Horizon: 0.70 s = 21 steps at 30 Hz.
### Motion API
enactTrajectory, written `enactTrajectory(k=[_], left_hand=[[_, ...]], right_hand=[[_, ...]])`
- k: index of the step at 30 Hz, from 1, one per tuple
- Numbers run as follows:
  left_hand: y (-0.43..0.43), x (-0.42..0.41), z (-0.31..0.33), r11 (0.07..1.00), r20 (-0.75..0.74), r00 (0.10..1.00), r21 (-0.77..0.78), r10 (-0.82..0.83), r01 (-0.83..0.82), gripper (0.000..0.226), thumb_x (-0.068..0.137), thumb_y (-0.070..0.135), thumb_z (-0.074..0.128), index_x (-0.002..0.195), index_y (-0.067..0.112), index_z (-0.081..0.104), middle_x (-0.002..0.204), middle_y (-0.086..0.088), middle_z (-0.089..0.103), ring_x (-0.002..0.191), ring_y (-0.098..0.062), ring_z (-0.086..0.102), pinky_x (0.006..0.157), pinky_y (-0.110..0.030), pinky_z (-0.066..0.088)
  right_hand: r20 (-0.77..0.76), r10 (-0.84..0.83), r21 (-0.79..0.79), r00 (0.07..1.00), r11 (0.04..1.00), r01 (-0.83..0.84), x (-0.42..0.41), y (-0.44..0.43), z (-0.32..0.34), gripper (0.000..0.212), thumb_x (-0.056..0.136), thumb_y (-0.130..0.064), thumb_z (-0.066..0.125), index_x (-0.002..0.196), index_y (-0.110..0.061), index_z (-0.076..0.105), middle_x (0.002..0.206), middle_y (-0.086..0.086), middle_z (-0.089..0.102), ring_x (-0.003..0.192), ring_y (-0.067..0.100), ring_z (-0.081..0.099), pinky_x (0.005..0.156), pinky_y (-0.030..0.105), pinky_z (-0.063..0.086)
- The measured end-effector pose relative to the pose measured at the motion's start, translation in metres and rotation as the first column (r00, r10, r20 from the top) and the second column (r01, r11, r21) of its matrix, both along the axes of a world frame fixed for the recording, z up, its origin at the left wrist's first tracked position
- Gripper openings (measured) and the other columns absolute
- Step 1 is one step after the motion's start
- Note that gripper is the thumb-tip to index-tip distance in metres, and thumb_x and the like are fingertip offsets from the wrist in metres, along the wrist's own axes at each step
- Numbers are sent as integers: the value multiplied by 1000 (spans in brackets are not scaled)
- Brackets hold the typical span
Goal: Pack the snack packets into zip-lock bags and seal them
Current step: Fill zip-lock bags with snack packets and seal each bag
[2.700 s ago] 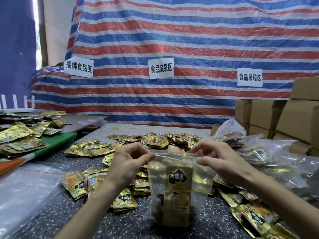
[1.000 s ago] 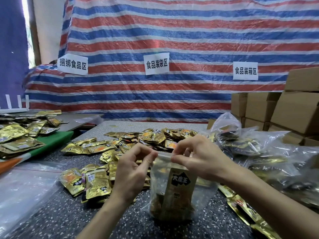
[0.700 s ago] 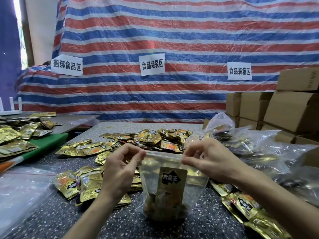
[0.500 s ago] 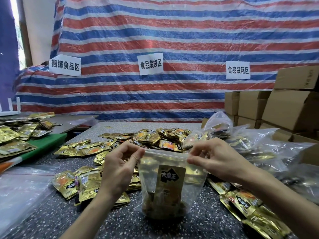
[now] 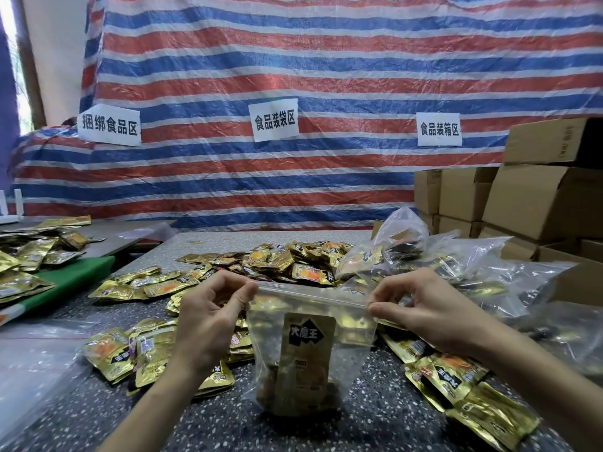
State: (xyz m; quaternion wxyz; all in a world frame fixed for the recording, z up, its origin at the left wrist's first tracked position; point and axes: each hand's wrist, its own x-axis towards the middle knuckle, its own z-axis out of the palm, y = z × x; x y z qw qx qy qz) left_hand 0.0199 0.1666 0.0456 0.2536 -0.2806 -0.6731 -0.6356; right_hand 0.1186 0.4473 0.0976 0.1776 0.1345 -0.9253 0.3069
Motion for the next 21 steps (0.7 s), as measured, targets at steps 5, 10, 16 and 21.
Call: enactTrajectory(k=[5, 10, 16, 21], left_hand=[[-1, 0, 0, 1000, 5, 1000, -1, -15, 15, 13, 79, 25, 67, 82, 13, 71, 79, -8, 70, 71, -28, 65, 64, -39, 56], [3, 1, 1, 1000, -3, 1000, -8, -24, 24, 11, 80, 24, 66, 82, 15, 71, 79, -3, 71, 70, -20, 67, 62, -29, 57], [12, 2, 4, 998, 30, 997, 22, -66, 65, 14, 83, 27, 63, 84, 15, 70, 71, -8, 67, 60, -19, 62, 49, -23, 50], [21, 3, 4, 987, 86, 988, 109, -127, 117, 19, 82, 27, 63, 85, 8, 68, 72, -13, 65, 61, -21, 62, 44, -26, 49]], right_hand=[[-39, 12, -43, 999, 999, -14, 3, 1, -2, 11, 85, -31, 74, 77, -24, 75, 81, -4, 72, 63, 1, 61, 60, 17, 48], [-78, -49, -25, 996, 999, 47, 6, -1, -7, 13, 83, -33, 75, 75, -23, 74, 74, -4, 73, 60, 2, 65, 58, 18, 51], [141, 11, -403, 990, 914, 47, 9, -3, -35, 56, 60, -54, 88, 100, -18, 73, 92, -1, 75, 77, 9, 71, 64, 21, 54], [339, 101, -297, 935, 955, 5, 9, -19, -77, 89, 46, -71, 88, 123, -69, 44, 124, -20, 64, 107, -9, 61, 85, 18, 51]])
